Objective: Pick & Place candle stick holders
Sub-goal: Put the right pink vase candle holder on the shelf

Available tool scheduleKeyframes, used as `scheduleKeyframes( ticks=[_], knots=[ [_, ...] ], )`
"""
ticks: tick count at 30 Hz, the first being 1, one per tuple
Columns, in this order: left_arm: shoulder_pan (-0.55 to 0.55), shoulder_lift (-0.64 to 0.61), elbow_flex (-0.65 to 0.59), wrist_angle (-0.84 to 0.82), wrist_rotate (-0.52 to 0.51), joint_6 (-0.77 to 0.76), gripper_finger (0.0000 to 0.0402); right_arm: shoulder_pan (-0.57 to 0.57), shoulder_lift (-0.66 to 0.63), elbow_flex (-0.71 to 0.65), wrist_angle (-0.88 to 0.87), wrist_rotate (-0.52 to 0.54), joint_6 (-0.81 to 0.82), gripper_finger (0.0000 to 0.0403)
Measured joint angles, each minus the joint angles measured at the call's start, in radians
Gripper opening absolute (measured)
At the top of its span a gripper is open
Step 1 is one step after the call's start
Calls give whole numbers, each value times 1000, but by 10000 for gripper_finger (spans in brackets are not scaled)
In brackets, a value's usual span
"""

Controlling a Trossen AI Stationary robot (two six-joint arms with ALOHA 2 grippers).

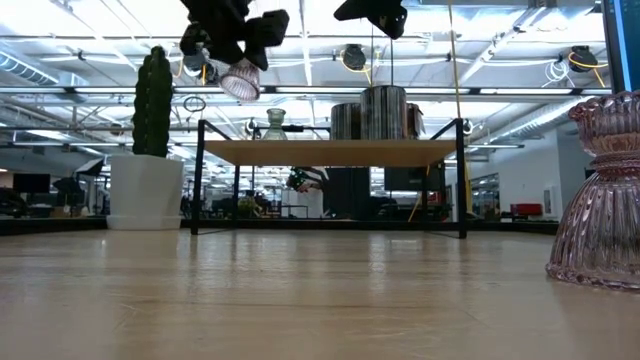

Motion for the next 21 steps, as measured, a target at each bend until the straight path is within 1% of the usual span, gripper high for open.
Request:
scheduleKeyframes(
  ticks=[3,10,13,17,19,21],
  knots=[
    [10,0,-74,139,0,44,128,-2,0,0,4,1,-11,125],
    [10,0,-266,568,1,200,128,-2,0,0,3,5,-33,121],
    [11,0,-317,733,4,238,128,-2,1,0,3,35,-36,121],
    [17,1,-324,833,110,289,128,-3,1,0,4,55,-41,120],
    [29,18,-322,857,137,297,128,-3,1,0,4,56,-41,121],
    [42,24,-325,843,147,288,128,-3,1,0,5,55,-41,120]
  ],
)
